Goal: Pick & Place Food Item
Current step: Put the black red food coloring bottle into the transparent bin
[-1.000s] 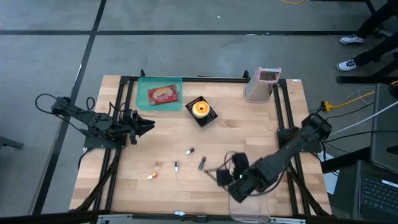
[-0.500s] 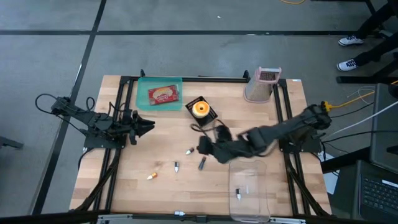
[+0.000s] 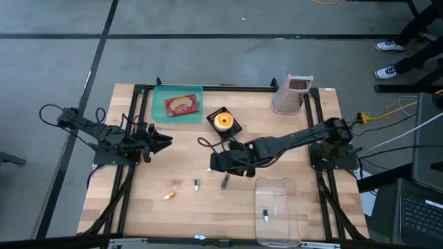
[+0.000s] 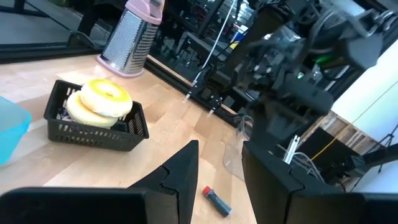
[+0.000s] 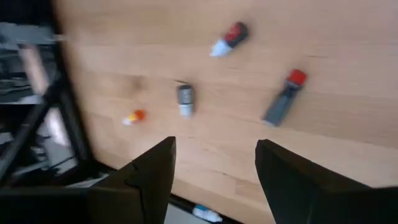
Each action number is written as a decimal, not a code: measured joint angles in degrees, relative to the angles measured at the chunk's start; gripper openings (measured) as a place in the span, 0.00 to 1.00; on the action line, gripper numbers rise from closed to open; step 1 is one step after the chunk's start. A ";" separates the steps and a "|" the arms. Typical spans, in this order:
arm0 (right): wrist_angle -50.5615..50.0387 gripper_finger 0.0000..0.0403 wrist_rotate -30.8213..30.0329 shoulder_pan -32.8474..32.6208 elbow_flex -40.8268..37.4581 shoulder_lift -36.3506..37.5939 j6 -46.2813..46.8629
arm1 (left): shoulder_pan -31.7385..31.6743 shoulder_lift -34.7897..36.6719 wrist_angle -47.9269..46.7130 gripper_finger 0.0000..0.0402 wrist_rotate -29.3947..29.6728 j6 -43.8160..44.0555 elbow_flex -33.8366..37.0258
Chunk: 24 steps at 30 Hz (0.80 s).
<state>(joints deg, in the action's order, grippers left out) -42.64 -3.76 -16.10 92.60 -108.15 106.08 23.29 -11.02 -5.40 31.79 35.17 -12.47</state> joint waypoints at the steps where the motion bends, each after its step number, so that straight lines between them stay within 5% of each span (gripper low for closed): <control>1: -0.47 0.54 1.17 0.33 0.00 -0.47 -0.01 | 0.00 0.01 0.21 0.29 -0.01 -0.29 0.00; 10: 0.50 0.49 10.03 2.63 0.00 -5.39 -3.15 | 0.02 0.01 0.93 0.29 -0.96 -0.41 -0.02; 24: 3.42 0.52 14.47 3.67 0.02 -12.68 -5.76 | 0.02 -0.01 0.89 0.29 -2.08 -1.00 -0.02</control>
<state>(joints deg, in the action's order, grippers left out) -39.21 10.70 -12.43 92.62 -120.82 100.32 23.31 -11.03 -4.51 29.71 34.17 -12.49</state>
